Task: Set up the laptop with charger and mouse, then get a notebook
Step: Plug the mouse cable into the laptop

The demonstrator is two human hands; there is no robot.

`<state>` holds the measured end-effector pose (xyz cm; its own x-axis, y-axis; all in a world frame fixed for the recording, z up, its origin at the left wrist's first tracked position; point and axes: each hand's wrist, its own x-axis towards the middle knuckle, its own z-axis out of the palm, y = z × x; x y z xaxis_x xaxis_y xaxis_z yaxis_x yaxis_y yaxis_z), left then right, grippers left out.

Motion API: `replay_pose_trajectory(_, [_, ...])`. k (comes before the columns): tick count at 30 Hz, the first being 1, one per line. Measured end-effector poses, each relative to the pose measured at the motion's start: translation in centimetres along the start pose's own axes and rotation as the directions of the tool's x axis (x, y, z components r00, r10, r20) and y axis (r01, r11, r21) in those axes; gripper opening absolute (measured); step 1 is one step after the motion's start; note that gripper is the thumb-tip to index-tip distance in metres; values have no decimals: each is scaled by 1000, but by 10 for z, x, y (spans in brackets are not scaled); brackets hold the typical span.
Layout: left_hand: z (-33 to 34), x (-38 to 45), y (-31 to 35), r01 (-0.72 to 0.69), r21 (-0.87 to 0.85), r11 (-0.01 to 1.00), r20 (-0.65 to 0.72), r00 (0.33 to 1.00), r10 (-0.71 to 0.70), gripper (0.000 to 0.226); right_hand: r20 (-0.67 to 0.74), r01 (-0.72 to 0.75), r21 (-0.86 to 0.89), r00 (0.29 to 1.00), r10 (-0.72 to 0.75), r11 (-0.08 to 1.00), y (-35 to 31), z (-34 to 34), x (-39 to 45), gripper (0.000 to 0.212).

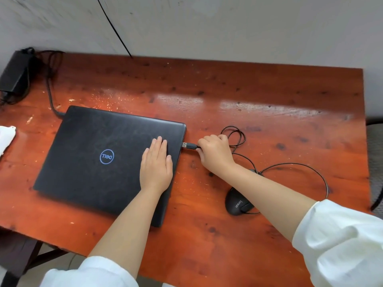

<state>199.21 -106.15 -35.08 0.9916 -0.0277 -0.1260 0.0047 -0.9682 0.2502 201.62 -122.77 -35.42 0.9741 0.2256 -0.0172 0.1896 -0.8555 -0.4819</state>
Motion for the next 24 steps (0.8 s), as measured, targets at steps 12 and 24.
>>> replay_pose_trajectory(12, [2, 0, -1, 5, -20, 1000, -10, 1000, -5, 46, -99, 86, -46, 991, -90, 995, -7, -8, -5, 16])
replay_pose_trajectory(24, [2, -1, -2, 0, -44, 999, -22, 1000, -1, 46, -109, 52, -53, 992, -57, 997, -16, -6, 0, 18])
